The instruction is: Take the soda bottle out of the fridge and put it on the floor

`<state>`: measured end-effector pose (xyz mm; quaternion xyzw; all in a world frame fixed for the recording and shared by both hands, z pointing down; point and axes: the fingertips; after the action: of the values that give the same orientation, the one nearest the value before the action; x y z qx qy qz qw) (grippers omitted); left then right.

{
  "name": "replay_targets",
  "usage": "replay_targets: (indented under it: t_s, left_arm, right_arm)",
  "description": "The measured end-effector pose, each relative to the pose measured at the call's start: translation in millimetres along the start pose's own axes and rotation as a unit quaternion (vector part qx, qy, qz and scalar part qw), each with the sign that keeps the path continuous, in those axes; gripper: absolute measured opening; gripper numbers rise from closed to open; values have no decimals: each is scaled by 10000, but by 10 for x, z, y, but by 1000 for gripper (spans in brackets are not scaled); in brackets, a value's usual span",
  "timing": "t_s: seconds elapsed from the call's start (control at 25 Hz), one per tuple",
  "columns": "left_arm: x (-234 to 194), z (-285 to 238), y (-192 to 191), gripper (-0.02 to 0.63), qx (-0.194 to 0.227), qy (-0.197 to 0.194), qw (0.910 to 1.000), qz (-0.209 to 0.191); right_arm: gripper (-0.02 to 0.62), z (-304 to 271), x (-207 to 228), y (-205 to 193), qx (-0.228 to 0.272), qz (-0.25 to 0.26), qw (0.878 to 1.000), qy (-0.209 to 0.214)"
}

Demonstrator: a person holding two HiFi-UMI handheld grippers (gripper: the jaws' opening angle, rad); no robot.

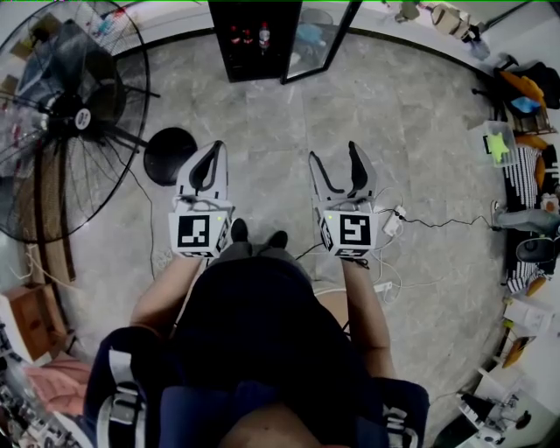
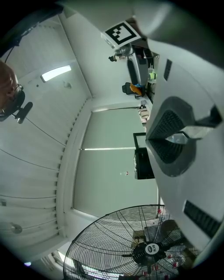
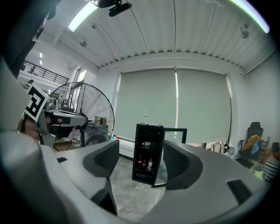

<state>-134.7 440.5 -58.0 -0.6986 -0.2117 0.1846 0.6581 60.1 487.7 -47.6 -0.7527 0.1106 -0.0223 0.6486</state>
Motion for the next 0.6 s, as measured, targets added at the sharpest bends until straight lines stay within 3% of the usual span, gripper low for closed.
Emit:
replay_targets:
  t_s: [0.6]
  left_arm:
    - [56, -282, -58, 23, -51, 476, 9988, -96]
  right_arm:
    - [330, -563, 229, -153, 74, 195, 9974, 694]
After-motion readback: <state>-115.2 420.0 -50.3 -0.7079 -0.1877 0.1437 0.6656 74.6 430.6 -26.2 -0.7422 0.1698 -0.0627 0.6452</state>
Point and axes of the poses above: the fingertips, and each gripper's own axes: z backward along the fingers, x to its right, y out of its top, and after that the axes turned 3 degrees about y, right-handed
